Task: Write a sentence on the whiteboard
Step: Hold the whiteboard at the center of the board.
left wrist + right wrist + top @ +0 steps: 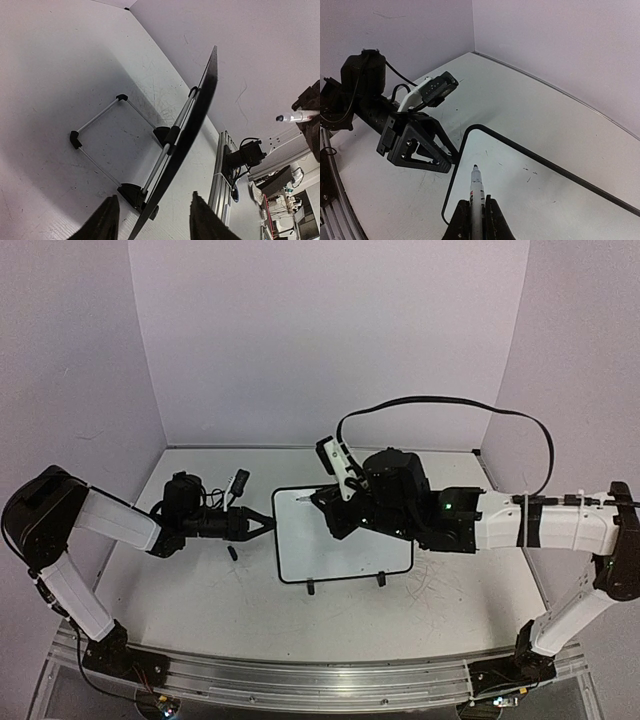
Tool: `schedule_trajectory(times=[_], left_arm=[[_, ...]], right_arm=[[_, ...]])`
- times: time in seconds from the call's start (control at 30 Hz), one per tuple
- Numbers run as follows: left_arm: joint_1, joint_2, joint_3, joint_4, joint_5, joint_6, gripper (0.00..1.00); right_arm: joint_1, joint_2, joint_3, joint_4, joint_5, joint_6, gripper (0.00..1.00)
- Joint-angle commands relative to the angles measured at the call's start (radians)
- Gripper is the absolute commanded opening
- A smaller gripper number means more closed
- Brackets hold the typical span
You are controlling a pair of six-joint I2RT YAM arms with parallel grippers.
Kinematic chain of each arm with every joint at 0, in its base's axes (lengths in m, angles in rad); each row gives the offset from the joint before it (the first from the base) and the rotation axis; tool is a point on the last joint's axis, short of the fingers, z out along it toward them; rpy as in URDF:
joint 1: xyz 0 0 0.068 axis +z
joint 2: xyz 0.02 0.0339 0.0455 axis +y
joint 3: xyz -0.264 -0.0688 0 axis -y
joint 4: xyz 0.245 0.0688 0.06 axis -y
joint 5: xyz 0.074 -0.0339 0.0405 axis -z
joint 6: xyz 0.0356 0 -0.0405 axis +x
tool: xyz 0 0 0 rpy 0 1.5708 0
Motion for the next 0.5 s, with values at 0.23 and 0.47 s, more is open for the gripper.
schedule_trajectory(times=[0.23, 0.47], left_arm=[[-0.002, 0.054, 0.059, 0.099, 0.087, 0.06, 0.26], [-0.001, 0.067, 0.067, 0.106, 0.103, 0.077, 0.16]], right_arm=[[0.01, 0.098, 0.101, 0.04, -0.016, -0.038, 0.0], [0.022, 0.132, 0.136, 0.042, 0.016, -0.054, 0.0]])
